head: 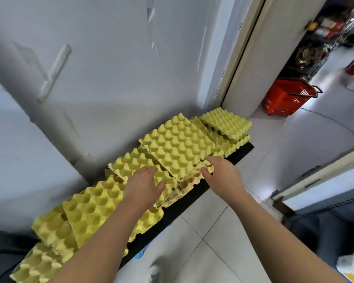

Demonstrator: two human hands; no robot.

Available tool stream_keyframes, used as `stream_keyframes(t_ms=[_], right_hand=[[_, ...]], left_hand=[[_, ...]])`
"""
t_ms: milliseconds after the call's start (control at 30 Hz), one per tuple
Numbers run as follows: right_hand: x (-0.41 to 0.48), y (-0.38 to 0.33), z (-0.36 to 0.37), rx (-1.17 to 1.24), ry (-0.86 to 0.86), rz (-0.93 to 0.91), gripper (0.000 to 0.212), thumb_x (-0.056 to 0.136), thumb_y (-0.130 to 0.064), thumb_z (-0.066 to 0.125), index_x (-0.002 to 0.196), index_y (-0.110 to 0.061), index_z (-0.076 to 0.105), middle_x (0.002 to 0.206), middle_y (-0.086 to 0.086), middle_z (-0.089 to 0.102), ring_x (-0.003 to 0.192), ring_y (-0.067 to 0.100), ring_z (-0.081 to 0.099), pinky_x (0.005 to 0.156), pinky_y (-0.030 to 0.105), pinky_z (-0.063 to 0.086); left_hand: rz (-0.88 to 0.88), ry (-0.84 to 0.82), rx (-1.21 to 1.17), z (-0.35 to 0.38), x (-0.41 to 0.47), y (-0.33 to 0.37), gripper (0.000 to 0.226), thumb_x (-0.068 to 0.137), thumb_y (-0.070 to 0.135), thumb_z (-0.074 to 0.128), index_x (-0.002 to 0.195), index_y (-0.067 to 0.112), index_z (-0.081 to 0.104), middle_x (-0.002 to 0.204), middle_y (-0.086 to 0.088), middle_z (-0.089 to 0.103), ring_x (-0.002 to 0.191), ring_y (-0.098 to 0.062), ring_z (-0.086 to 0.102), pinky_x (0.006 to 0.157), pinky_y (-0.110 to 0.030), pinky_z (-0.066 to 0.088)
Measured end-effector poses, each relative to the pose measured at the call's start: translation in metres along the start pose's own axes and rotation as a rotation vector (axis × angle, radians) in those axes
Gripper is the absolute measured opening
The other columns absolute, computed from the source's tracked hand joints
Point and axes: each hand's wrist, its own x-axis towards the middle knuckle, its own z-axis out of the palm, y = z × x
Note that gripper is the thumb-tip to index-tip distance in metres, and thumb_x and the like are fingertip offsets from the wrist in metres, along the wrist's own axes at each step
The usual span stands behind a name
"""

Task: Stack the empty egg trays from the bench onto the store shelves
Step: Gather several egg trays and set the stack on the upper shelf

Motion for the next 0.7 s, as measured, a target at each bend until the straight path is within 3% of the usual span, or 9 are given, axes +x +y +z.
stream_keyframes(t_ms=[167,433,567,700], right_hand=[[0.080,0.047,0.028,0.009,-0.089,-0.003,0.047,0.094,-0.034,0.052,0.137,-0.014,0.047,0.137,0.004,0.051,0.124,0.020,0.047,0.099,0.033,0.040],[0.203,0.119,0.078,-0.014,-0.258,-0.105,0.056,0.092,-0.039,0.054,0.140,-0.014,0.039,0.138,0.010,0.046,0.126,0.024,0.041,0.097,0.035,0.040],[0.250,0.146,0.105,-0.043,-0.398,-0.102,0.069,0.090,-0.047,0.055,0.147,-0.021,0.027,0.154,0.011,0.021,0.139,0.029,0.025,0.106,0.040,0.033],[0.284,0.168,0.134,-0.067,-0.512,-0.111,0.081,0.083,-0.056,0.058,0.149,-0.029,0.020,0.157,0.016,0.007,0.143,0.035,0.015,0.112,0.049,0.029]], left_hand=[[-0.135,-0.098,-0.038,0.039,0.066,0.014,0.054,0.093,0.044,0.053,0.140,0.019,0.043,0.137,-0.002,0.049,0.125,-0.020,0.047,0.096,-0.034,0.043],[-0.462,-0.176,-0.171,0.113,0.145,0.029,0.076,0.085,0.048,0.064,0.145,0.017,0.030,0.138,-0.006,0.043,0.124,-0.025,0.046,0.095,-0.038,0.045],[-0.604,-0.189,-0.170,0.145,0.171,0.034,0.096,0.079,0.053,0.069,0.150,0.016,0.016,0.150,-0.009,0.030,0.136,-0.028,0.032,0.105,-0.040,0.036],[-0.710,-0.180,-0.199,0.169,0.184,0.036,0.105,0.073,0.056,0.073,0.150,0.018,0.012,0.153,-0.011,0.025,0.139,-0.030,0.028,0.108,-0.042,0.033]])
